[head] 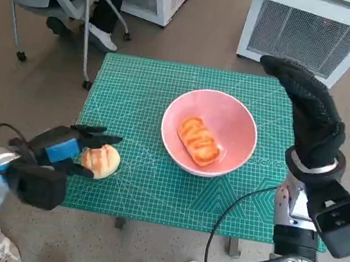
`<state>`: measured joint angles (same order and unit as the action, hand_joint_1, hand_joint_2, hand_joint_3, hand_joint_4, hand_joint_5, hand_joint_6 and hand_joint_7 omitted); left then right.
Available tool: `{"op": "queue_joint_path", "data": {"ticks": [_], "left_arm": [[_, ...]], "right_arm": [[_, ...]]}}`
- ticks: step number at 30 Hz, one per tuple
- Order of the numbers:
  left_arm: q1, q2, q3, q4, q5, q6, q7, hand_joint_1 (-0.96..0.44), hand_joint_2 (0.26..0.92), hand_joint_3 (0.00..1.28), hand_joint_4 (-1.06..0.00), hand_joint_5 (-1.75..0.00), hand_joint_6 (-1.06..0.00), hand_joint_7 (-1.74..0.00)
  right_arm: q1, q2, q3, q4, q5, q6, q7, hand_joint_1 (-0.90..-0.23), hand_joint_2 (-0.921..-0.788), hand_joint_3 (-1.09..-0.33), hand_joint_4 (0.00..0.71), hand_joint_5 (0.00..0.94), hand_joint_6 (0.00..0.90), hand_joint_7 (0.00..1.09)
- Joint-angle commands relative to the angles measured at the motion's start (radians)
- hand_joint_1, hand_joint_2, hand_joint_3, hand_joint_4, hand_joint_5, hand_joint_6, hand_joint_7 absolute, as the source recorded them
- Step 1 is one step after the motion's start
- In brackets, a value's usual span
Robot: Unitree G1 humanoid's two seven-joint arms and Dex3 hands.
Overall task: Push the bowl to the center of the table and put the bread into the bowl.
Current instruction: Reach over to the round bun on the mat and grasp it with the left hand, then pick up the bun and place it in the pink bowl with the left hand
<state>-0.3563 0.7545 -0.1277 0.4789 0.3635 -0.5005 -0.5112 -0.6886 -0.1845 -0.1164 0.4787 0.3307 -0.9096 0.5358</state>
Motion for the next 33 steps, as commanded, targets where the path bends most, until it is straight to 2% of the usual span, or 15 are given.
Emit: {"op": "queue_joint_path", "data": {"ticks": [1,8,9,10,11,12,13,16,18,25,33], "left_arm": [[-0.037,-0.027,-0.031,0.079,0.043,0.016,0.052,-0.18,0.911,0.01,-0.47,-0.05,-0.52,-0.05],[-0.063,-0.041,-0.078,0.139,0.111,0.055,0.114,-0.08,0.92,0.05,-0.68,-0.11,-0.69,-0.12],[-0.066,-0.041,-0.084,0.144,0.118,0.061,0.121,-0.18,0.92,0.11,-0.71,-0.17,-0.63,-0.58],[-0.07,-0.041,-0.091,0.15,0.127,0.064,0.129,-0.24,0.921,0.16,-0.69,-0.3,-0.58,-0.88],[-0.075,-0.036,-0.099,0.157,0.136,0.06,0.137,-0.19,0.921,0.17,-0.66,-0.5,-0.56,-0.97],[-0.078,-0.033,-0.104,0.162,0.141,0.056,0.143,-0.12,0.921,0.18,-0.62,-0.8,-0.53,-1.09],[-0.082,-0.027,-0.107,0.165,0.143,0.048,0.146,-0.08,0.921,0.18,-0.61,-0.98,-0.51,-1.16],[-0.089,-0.012,-0.108,0.162,0.132,0.033,0.142,-0.03,0.921,0.15,-0.63,-1.16,-0.52,-1.21],[-0.09,-0.001,-0.099,0.144,0.11,0.026,0.127,-0.01,0.921,0.14,-0.64,-1.19,-0.53,-1.22],[-0.075,0.017,-0.056,0.067,0.037,0.006,0.101,0.0,0.921,0.12,-0.65,-1.19,-0.54,-1.27],[-0.072,0.035,0.029,-0.131,-0.048,0.021,0.074,0.0,0.921,0.13,-0.62,-1.22,-0.54,-1.27]], "right_arm": [[0.01,-0.003,-0.004,0.015,0.01,-0.002,0.015,-0.564,-0.921,-0.714,0.314,0.002,0.233,0.28],[0.011,-0.001,-0.006,0.016,0.017,-0.006,0.019,-0.555,-0.921,-0.716,0.314,0.002,0.228,0.29],[0.012,0.0,-0.005,0.015,0.018,-0.006,0.019,-0.555,-0.921,-0.716,0.314,0.002,0.228,0.29],[0.013,0.0,-0.005,0.013,0.018,-0.006,0.018,-0.555,-0.921,-0.717,0.314,0.002,0.227,0.29],[0.015,0.001,-0.005,0.011,0.018,-0.006,0.017,-0.554,-0.921,-0.717,0.314,0.002,0.227,0.29],[0.016,0.001,-0.005,0.01,0.018,-0.006,0.016,-0.554,-0.921,-0.717,0.314,0.002,0.226,0.3],[0.017,0.002,-0.005,0.009,0.017,-0.007,0.014,-0.554,-0.921,-0.717,0.314,0.002,0.225,0.3],[0.018,0.003,-0.005,0.006,0.014,-0.007,0.011,-0.554,-0.921,-0.717,0.314,0.001,0.223,0.3],[0.018,0.004,-0.005,0.005,0.012,-0.007,0.008,-0.555,-0.921,-0.717,0.314,0.001,0.222,0.3],[0.019,0.005,-0.006,-0.001,0.003,-0.007,-0.002,-0.559,-0.921,-0.715,0.314,0.001,0.219,0.31],[0.021,0.004,-0.008,-0.001,-0.001,-0.01,-0.011,-0.568,-0.921,-0.713,0.314,0.001,0.216,0.32]]}}
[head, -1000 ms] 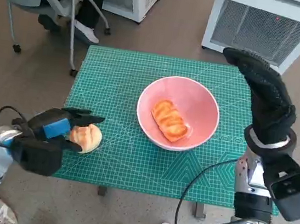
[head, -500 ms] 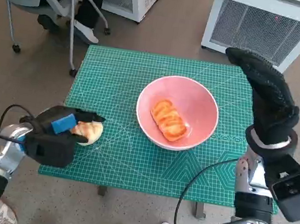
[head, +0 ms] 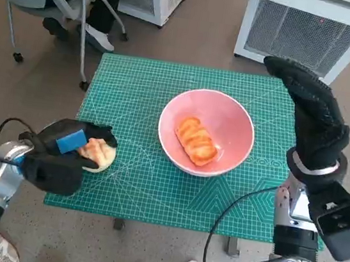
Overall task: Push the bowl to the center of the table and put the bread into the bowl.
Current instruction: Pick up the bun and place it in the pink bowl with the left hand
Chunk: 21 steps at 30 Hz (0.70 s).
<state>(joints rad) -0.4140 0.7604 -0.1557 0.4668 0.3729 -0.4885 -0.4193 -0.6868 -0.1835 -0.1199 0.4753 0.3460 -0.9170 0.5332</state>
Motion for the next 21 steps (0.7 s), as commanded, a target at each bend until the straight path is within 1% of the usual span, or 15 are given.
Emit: {"op": "queue_joint_path", "data": {"ticks": [1,3,6,11,16,21], "left_arm": [[-0.018,0.029,0.068,-0.145,-0.067,0.018,-0.023,0.0,0.921,0.13,-0.62,-1.23,-0.54,-1.26],[-0.019,0.028,0.081,-0.175,-0.074,0.034,-0.03,0.0,0.921,0.14,-0.61,-1.23,-0.55,-1.26],[-0.059,0.01,0.115,-0.264,-0.104,0.059,-0.023,0.0,0.92,0.13,-0.62,-1.24,-0.56,-1.24],[-0.156,-0.047,0.125,-0.33,-0.113,0.092,0.012,0.0,0.921,0.1,-0.64,-1.22,-0.6,-1.2],[-0.262,-0.134,0.084,-0.315,-0.073,0.087,0.067,0.0,0.92,0.09,-0.65,-1.21,-0.62,-1.17],[-0.36,-0.214,0.017,-0.27,-0.034,0.08,0.084,0.0,0.921,0.07,-0.66,-1.2,-0.64,-1.14]], "right_arm": [[0.018,0.002,-0.005,0.004,-0.016,-0.003,-0.008,-0.569,-0.921,-0.712,0.314,0.001,0.215,0.32],[0.018,0.002,-0.005,0.005,-0.016,-0.003,-0.009,-0.569,-0.921,-0.712,0.314,0.001,0.215,0.32],[0.016,0.001,-0.006,0.005,-0.017,-0.001,-0.011,-0.571,-0.921,-0.712,0.314,0.001,0.214,0.32],[0.013,-0.001,-0.006,0.005,-0.017,0.003,-0.014,-0.575,-0.921,-0.711,0.314,0.001,0.212,0.32],[0.007,0.001,-0.005,0.014,-0.023,0.0,-0.017,-0.579,-0.921,-0.709,0.315,0.001,0.211,0.33],[0.003,0.005,-0.003,0.023,-0.031,-0.007,-0.019,-0.576,-0.921,-0.709,0.315,0.001,0.21,0.33]]}}
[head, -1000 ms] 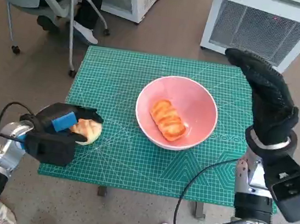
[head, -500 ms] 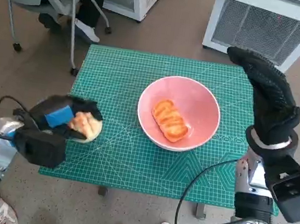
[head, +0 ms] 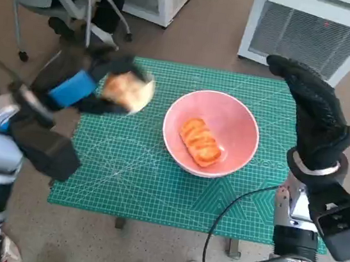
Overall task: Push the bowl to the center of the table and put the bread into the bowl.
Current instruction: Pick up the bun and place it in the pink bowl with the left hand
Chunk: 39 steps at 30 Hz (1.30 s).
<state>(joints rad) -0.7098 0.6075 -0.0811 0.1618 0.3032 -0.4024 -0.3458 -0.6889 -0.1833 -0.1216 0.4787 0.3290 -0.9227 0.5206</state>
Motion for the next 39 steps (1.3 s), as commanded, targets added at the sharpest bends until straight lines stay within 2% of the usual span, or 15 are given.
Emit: {"op": "queue_joint_path", "data": {"ticks": [1,9,15,19,20,22,25,28,33,36,39], "left_arm": [[-0.083,-0.078,-0.071,0.051,0.041,-0.007,0.01,0.0,0.921,0.07,-0.66,-1.2,-0.65,-1.14],[-0.204,-0.181,-0.171,0.252,0.099,-0.053,0.017,0.0,0.921,0.07,-0.65,-1.18,-0.66,-1.15],[-0.272,-0.252,-0.226,0.428,0.112,-0.054,-0.004,0.0,0.921,0.13,-0.58,-1.23,-0.59,-1.25],[-0.31,-0.287,-0.26,0.529,0.119,-0.035,-0.044,0.0,0.921,0.23,-0.46,-1.37,-0.47,-1.35],[-0.317,-0.293,-0.266,0.548,0.12,-0.031,-0.055,-0.02,0.903,0.25,-0.4,-1.26,-0.4,-1.26],[-0.332,-0.309,-0.28,0.591,0.118,-0.011,-0.094,-0.13,0.902,0.15,-0.36,-0.67,-0.34,-0.79],[-0.344,-0.321,-0.296,0.627,0.119,0.016,-0.143,-0.24,0.914,0.06,-0.3,-0.23,-0.29,-0.45],[-0.347,-0.322,-0.314,0.633,0.133,0.049,-0.184,-0.33,0.919,0.04,-0.18,-0.08,-0.23,-0.3],[-0.345,-0.313,-0.335,0.598,0.145,0.118,-0.26,-0.4,0.921,0.02,-0.05,-0.01,-0.2,-0.15],[-0.344,-0.307,-0.326,0.578,0.129,0.137,-0.285,-0.41,0.921,0.02,-0.03,0.0,-0.2,-0.12],[-0.327,-0.298,-0.28,0.556,0.077,0.109,-0.279,-0.42,0.921,0.02,-0.02,0.0,-0.2,-0.1]], "right_arm": [[0.004,0.005,-0.001,0.022,-0.016,-0.003,-0.006,-0.575,-0.921,-0.71,0.315,0.001,0.21,0.33],[0.003,0.006,0.002,0.026,-0.014,0.001,-0.002,-0.556,-0.921,-0.714,0.312,0.0,0.205,0.33],[0.013,0.002,0.001,0.016,-0.007,0.009,0.002,-0.556,-0.921,-0.714,0.308,0.0,0.203,0.33],[0.018,-0.001,0.0,0.008,-0.004,0.013,0.004,-0.554,-0.921,-0.716,0.306,0.0,0.198,0.33],[0.02,-0.001,0.0,0.007,-0.004,0.013,0.003,-0.551,-0.921,-0.716,0.306,0.0,0.197,0.33],[0.022,-0.003,-0.001,0.004,-0.006,0.014,0.001,-0.544,-0.921,-0.718,0.306,0.0,0.195,0.33],[0.026,-0.006,-0.003,-0.002,-0.014,0.015,-0.005,-0.536,-0.921,-0.72,0.305,0.0,0.193,0.33],[0.03,-0.009,-0.005,-0.01,-0.021,0.018,-0.011,-0.534,-0.921,-0.721,0.304,0.0,0.192,0.34],[0.039,-0.015,-0.007,-0.027,-0.03,0.024,-0.021,-0.536,-0.921,-0.722,0.3,0.0,0.19,0.34],[0.043,-0.018,-0.009,-0.038,-0.038,0.029,-0.03,-0.54,-0.921,-0.722,0.3,0.0,0.189,0.34],[0.044,-0.021,-0.009,-0.045,-0.04,0.035,-0.036,-0.548,-0.921,-0.72,0.3,0.0,0.188,0.34]]}}
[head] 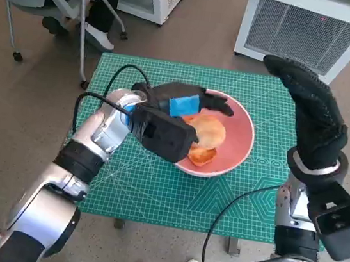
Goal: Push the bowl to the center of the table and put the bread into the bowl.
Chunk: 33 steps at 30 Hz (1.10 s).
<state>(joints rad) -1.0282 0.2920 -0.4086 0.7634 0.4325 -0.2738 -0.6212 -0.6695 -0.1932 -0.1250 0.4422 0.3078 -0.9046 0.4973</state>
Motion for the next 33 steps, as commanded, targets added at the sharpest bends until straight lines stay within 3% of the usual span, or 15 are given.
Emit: {"op": "queue_joint_path", "data": {"ticks": [1,4,7,9,12,16,22,33], "left_arm": [[-0.001,0.018,0.065,-0.05,-0.07,-0.036,0.006,-0.42,0.921,0.02,-0.02,0.0,-0.2,-0.1],[0.04,0.001,0.143,-0.026,-0.149,-0.146,0.089,-0.43,0.921,0.03,-0.05,-0.02,-0.21,-0.1],[0.092,-0.04,0.241,0.002,-0.216,-0.339,0.272,-0.44,0.921,0.09,-0.12,-0.04,-0.24,-0.1],[0.111,-0.06,0.277,-0.001,-0.233,-0.413,0.352,-0.44,0.921,0.12,-0.17,-0.04,-0.26,-0.09],[0.137,-0.09,0.326,-0.013,-0.275,-0.509,0.426,-0.46,0.921,0.18,-0.24,-0.04,-0.29,-0.09],[0.177,-0.131,0.374,-0.052,-0.391,-0.569,0.413,-0.48,0.921,0.26,-0.3,-0.04,-0.31,-0.08],[0.257,-0.152,0.395,-0.232,-0.587,-0.485,0.311,-0.46,0.921,0.32,-0.28,-0.02,-0.31,-0.07],[0.352,-0.176,0.415,-0.437,-0.677,-0.383,0.29,-0.48,0.921,0.36,-0.22,0.0,-0.29,-0.06]], "right_arm": [[0.025,-0.012,-0.005,-0.011,-0.02,0.018,-0.014,-0.551,-0.921,-0.719,0.3,0.0,0.188,0.34],[0.024,-0.015,-0.005,-0.015,-0.021,0.022,-0.017,-0.556,-0.921,-0.718,0.3,0.001,0.187,0.35],[0.018,-0.019,-0.006,-0.019,-0.022,0.026,-0.02,-0.558,-0.921,-0.716,0.301,0.001,0.185,0.35],[0.015,-0.021,-0.006,-0.023,-0.023,0.03,-0.023,-0.56,-0.921,-0.715,0.302,0.001,0.182,0.34],[0.008,-0.023,-0.007,-0.025,-0.027,0.037,-0.029,-0.565,-0.921,-0.713,0.303,0.002,0.179,0.34],[-0.005,-0.024,-0.007,-0.029,-0.045,0.047,-0.045,-0.57,-0.921,-0.711,0.304,0.002,0.18,0.34],[-0.027,-0.03,-0.004,-0.059,-0.086,0.078,-0.081,-0.565,-0.921,-0.72,0.295,0.0,0.184,0.33],[-0.062,-0.037,0.004,-0.083,-0.117,0.111,-0.116,-0.547,-0.921,-0.739,0.278,0.0,0.182,0.32]]}}
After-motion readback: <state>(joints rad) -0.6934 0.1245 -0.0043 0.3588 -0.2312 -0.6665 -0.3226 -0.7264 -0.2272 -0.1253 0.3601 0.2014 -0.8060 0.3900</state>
